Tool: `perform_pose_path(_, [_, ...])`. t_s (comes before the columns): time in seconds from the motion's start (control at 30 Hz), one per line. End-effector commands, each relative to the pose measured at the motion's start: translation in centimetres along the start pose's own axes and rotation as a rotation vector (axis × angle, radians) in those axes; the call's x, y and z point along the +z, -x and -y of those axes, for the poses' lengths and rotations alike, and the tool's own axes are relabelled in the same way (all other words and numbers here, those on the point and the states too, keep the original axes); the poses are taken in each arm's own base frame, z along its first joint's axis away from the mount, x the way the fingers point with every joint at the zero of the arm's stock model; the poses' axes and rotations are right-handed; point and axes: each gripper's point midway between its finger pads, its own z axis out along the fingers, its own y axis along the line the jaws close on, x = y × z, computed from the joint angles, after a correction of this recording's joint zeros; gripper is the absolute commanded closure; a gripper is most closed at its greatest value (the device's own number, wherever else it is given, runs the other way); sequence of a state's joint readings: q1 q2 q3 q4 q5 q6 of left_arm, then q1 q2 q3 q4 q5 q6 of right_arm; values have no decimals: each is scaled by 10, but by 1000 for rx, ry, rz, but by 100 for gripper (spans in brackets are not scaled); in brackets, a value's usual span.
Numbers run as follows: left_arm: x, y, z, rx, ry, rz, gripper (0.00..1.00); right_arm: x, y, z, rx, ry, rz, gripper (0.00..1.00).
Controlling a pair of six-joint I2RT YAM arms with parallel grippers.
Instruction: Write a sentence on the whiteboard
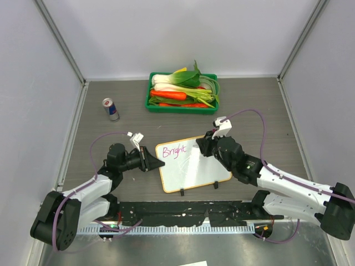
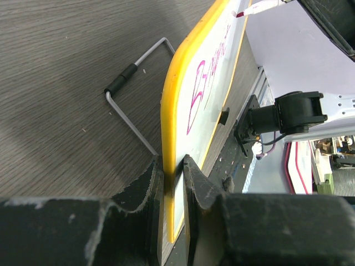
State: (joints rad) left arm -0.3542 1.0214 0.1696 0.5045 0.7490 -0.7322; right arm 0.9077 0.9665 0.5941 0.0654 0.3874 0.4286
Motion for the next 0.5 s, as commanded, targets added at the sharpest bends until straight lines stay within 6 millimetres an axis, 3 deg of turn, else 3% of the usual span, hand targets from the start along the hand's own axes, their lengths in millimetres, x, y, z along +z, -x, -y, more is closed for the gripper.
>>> perform_pose_path(0.0, [2, -3, 0, 23, -7, -15, 100, -2, -2, 9, 7, -34, 11, 99])
perform_pose_path(0.47, [2, -2, 0, 25, -8, -13, 100, -10, -26, 12, 27, -5, -50, 98])
